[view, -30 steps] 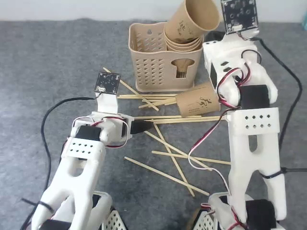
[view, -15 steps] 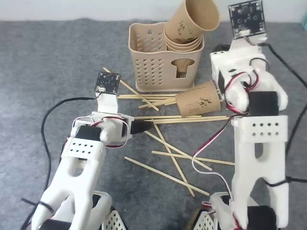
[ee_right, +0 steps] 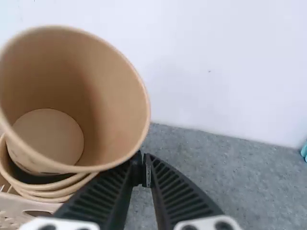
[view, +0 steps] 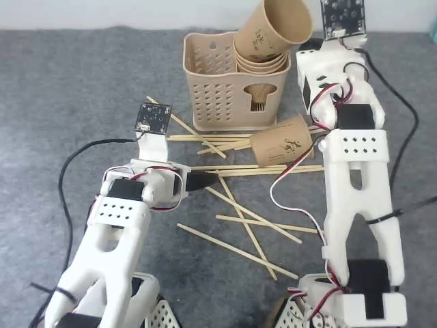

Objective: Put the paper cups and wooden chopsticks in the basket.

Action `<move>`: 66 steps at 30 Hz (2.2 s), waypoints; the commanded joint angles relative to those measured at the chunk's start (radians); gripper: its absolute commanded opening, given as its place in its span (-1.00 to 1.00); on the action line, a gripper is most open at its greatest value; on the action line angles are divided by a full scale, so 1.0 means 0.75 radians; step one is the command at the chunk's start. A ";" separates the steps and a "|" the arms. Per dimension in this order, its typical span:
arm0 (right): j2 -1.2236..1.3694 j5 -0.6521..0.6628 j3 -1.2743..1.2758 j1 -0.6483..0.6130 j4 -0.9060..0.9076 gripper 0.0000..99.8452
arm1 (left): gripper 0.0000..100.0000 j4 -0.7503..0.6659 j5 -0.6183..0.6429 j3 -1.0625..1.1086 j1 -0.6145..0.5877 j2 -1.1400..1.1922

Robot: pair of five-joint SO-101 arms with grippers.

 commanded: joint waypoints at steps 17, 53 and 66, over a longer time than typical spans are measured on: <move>-0.224 -0.010 -0.125 -0.118 0.181 -0.98 | -0.11 -0.051 0.010 -0.001 0.002 -0.031; -1.128 -0.002 1.365 0.484 0.453 -0.98 | -0.42 0.088 0.260 -1.065 0.743 0.694; -1.143 0.053 1.465 0.478 0.384 -0.98 | -0.32 0.237 0.477 -1.713 0.775 1.242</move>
